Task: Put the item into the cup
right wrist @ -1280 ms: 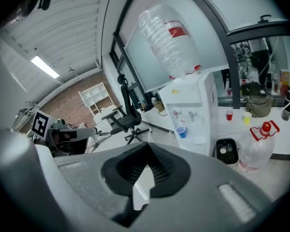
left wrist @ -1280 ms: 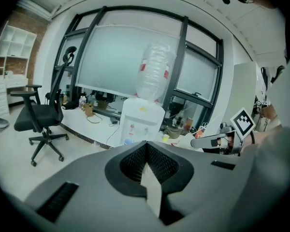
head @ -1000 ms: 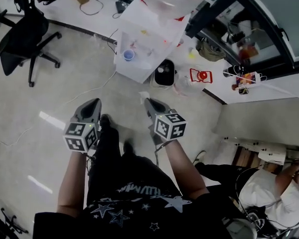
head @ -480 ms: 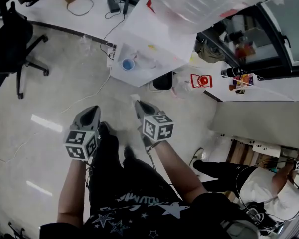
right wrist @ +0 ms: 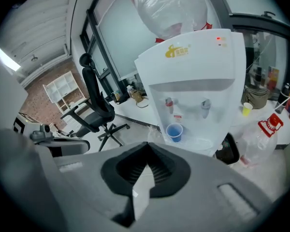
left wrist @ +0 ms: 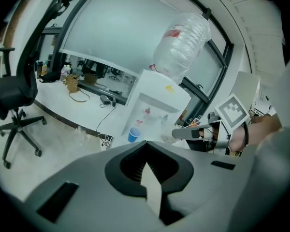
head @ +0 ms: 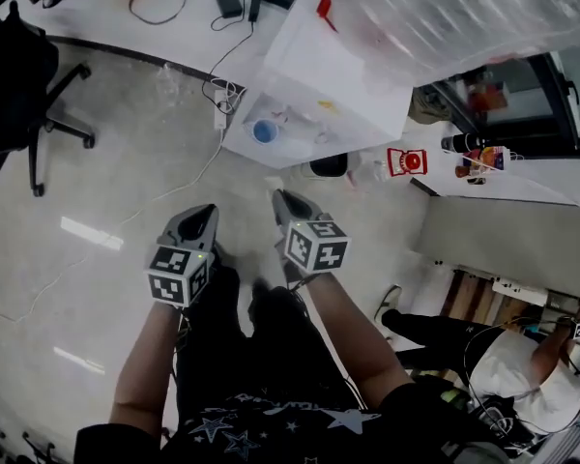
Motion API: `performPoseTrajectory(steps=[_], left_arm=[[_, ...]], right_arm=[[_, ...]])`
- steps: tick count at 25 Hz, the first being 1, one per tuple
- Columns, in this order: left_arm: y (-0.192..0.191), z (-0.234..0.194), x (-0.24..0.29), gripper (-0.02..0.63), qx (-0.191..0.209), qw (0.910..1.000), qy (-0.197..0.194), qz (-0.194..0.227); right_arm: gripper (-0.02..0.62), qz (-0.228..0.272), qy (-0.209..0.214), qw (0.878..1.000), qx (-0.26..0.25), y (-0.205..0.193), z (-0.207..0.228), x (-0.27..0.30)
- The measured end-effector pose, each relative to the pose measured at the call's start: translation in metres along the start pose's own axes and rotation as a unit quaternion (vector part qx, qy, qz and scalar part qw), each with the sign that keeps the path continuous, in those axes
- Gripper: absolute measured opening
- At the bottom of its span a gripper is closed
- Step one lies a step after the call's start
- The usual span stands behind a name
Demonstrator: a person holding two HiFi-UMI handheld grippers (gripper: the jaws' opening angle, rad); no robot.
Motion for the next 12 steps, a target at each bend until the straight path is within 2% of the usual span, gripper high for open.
performPoseTrajectory(steps=[4,12], left_arm=[[0.0,-0.015,0.012,0.006,0.004,1.0,0.004,0.0],[-0.01,-0.041,0.031,0.006,-0.023,0.999,0.039,0.005]], right_arm=[[0.0,0.005,-0.004,1.0,0.015,0.0,0.011,0.02],[0.002,0.009,-0.005,1.0,0.017,0.0,0.042,0.06]])
Point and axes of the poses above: the fingertips, and each gripper's own axes: x forward along the fingers, z to its right, y out of its top, the point moved 4 cm from there along -x, backward along the fingers
